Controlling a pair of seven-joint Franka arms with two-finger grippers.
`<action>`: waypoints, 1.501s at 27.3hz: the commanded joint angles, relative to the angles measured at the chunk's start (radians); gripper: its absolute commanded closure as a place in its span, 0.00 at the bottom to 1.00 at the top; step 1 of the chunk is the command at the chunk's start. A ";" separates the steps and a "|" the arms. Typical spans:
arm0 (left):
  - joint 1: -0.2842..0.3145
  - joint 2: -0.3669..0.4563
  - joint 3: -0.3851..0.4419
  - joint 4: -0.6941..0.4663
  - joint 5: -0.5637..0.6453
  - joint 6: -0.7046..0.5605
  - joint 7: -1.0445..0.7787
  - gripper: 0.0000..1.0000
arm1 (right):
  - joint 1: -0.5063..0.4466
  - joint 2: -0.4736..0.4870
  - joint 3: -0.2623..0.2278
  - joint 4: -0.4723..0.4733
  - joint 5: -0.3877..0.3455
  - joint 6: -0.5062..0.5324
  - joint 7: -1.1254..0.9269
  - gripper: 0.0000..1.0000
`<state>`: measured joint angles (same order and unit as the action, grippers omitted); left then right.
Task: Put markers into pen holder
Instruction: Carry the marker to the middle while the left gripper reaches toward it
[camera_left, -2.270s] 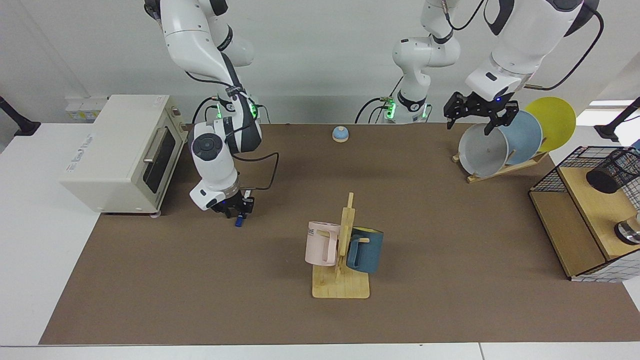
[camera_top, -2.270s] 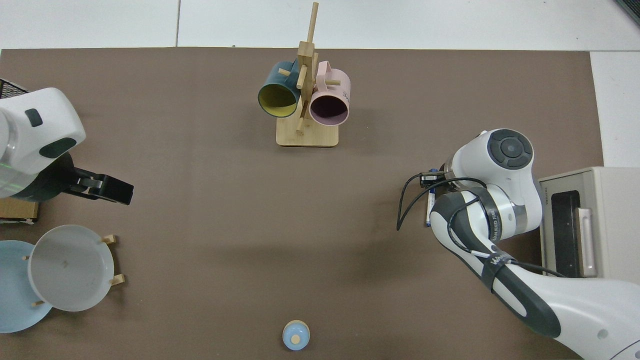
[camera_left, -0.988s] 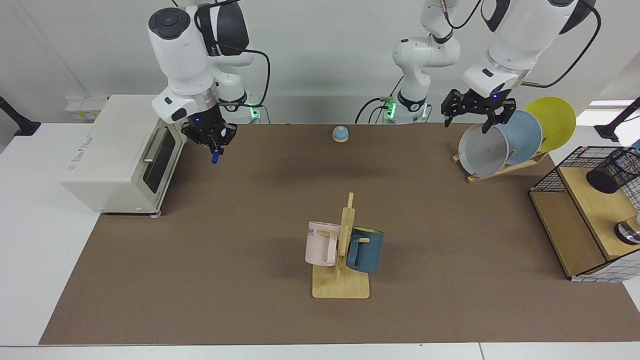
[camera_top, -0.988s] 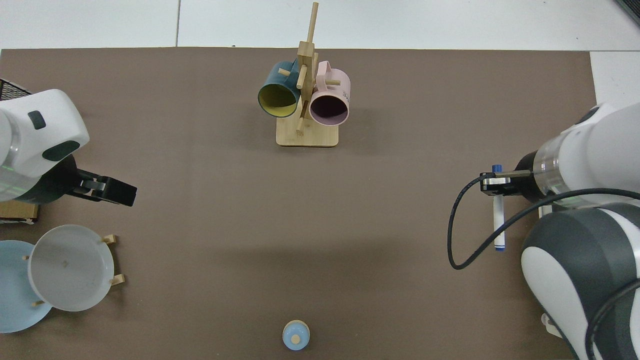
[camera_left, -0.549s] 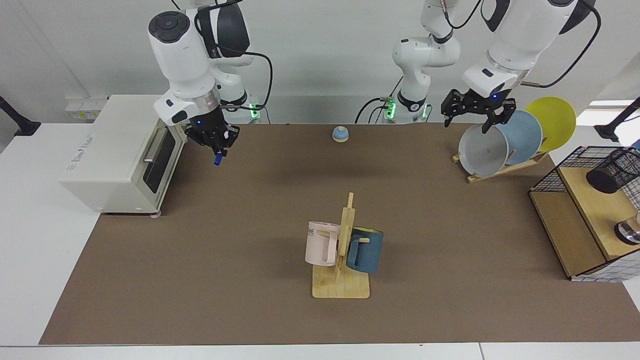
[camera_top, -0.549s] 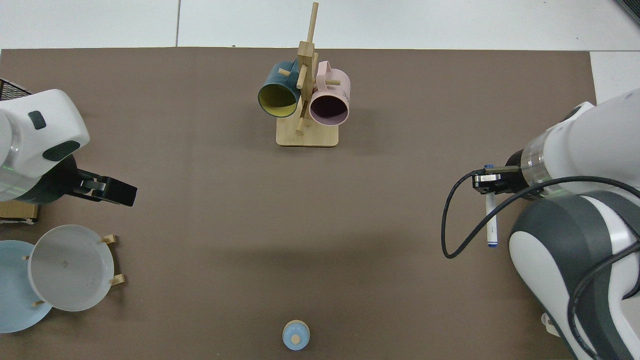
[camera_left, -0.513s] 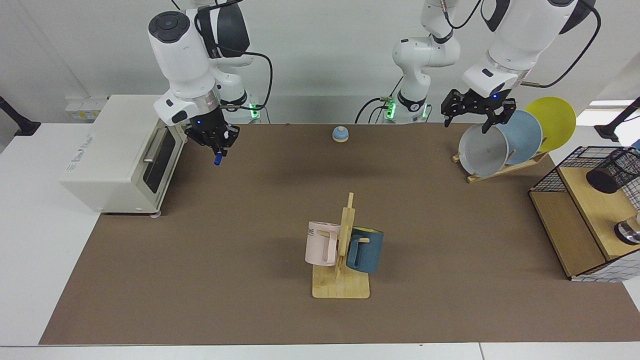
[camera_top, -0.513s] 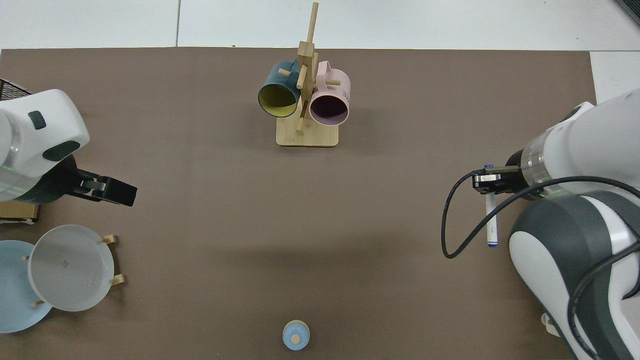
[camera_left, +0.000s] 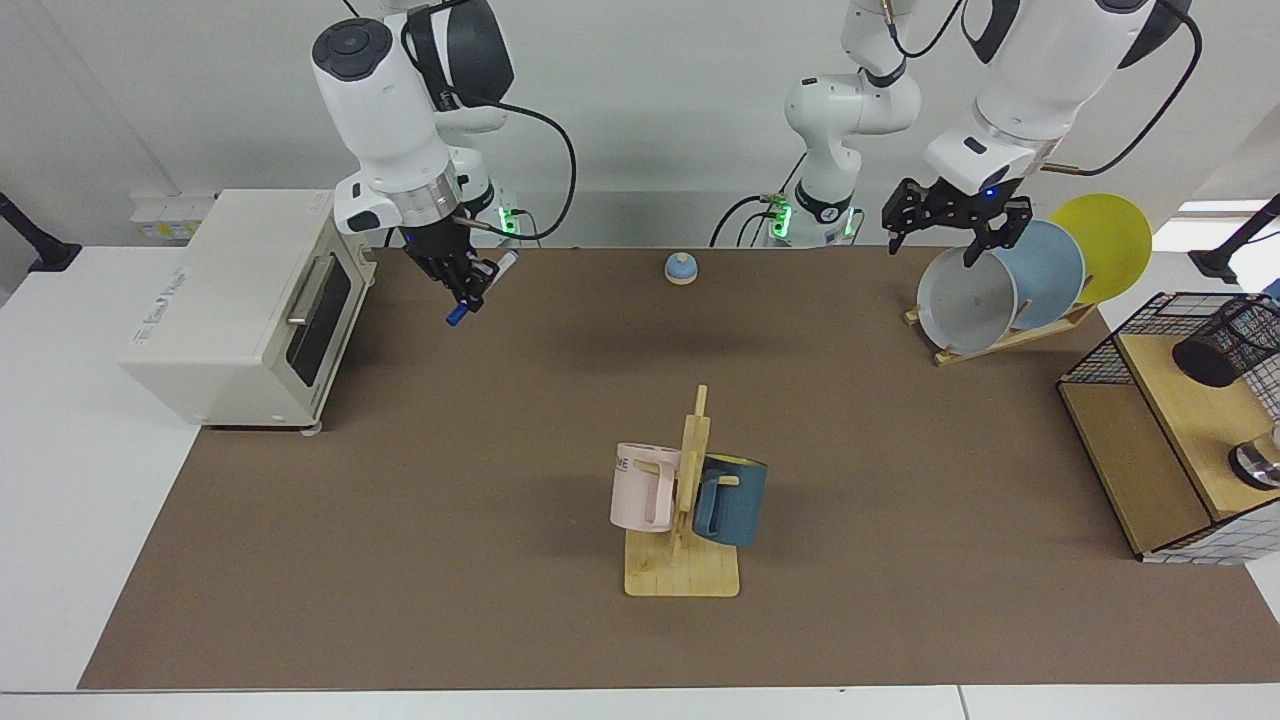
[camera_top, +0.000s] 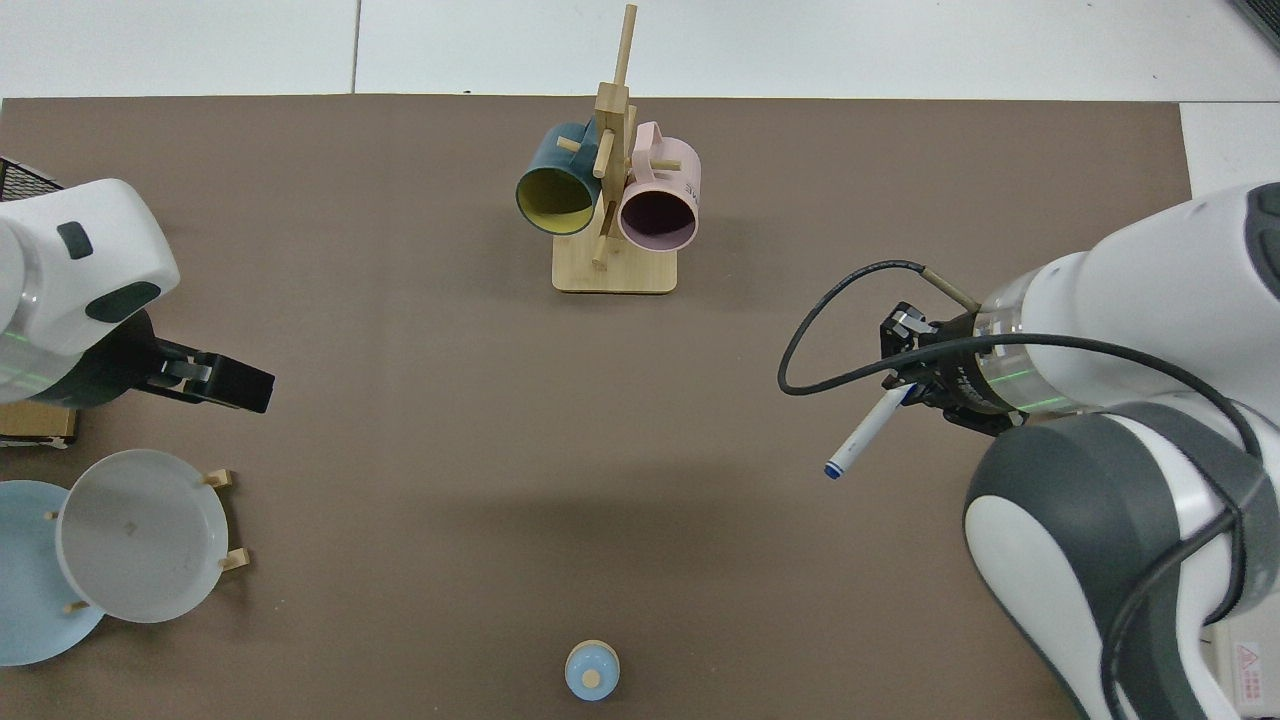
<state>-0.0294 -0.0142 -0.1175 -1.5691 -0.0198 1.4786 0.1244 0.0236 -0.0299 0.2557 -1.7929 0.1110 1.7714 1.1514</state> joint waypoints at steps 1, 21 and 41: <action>0.019 -0.018 -0.002 -0.015 -0.002 0.003 0.085 0.01 | 0.038 -0.008 0.000 -0.006 0.022 0.055 0.201 1.00; 0.054 -0.018 0.007 -0.028 -0.071 0.035 0.984 0.04 | 0.272 0.008 0.002 -0.005 0.016 0.160 0.726 1.00; -0.179 -0.101 -0.116 -0.224 -0.229 0.273 0.816 0.09 | 0.363 0.088 0.002 0.037 0.015 0.230 0.910 1.00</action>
<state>-0.1386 -0.0936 -0.2427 -1.7249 -0.2265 1.6613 1.0014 0.3804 0.0407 0.2616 -1.7797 0.1125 1.9892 2.0377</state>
